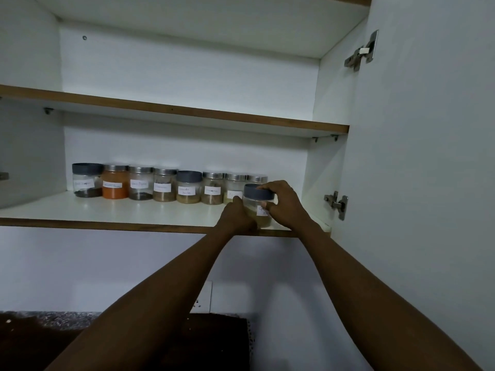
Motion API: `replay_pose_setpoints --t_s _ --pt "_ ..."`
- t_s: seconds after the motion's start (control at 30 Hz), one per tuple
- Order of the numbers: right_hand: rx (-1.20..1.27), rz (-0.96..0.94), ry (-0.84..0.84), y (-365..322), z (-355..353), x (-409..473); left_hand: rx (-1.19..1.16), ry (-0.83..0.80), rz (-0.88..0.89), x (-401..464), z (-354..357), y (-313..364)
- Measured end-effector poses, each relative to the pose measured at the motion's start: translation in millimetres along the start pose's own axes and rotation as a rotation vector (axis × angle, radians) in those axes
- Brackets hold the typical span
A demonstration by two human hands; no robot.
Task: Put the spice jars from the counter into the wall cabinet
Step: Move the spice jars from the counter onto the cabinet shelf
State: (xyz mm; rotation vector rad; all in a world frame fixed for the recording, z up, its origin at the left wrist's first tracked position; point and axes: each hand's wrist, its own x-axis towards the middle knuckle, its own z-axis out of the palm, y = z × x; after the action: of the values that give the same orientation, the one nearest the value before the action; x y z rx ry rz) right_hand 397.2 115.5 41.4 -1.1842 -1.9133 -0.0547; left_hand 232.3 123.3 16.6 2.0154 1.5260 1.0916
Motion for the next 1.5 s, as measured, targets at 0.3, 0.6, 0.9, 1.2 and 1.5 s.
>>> replay_pose_setpoints --t_s 0.3,0.6,0.9,1.2,1.5 --pt "-0.098 0.041 -0.023 23.5 -4.6 16.1 0.029 -0.075 -0.018 36.3 17.7 4.3" --pt "-0.183 0.094 0.024 56.9 -7.5 38.9 0.007 -0.077 0.047 63.3 34.1 5.5" --pt "-0.071 0.085 0.122 81.2 -0.2 44.5 0.020 -0.049 0.051 94.2 48.3 -2.9" --pt "-0.079 0.154 0.090 84.1 -0.1 55.4 0.001 0.070 0.135 98.6 54.8 -5.2" --pt "0.085 0.245 0.430 89.7 13.6 47.1 0.031 0.025 0.203 98.0 57.3 -4.6"
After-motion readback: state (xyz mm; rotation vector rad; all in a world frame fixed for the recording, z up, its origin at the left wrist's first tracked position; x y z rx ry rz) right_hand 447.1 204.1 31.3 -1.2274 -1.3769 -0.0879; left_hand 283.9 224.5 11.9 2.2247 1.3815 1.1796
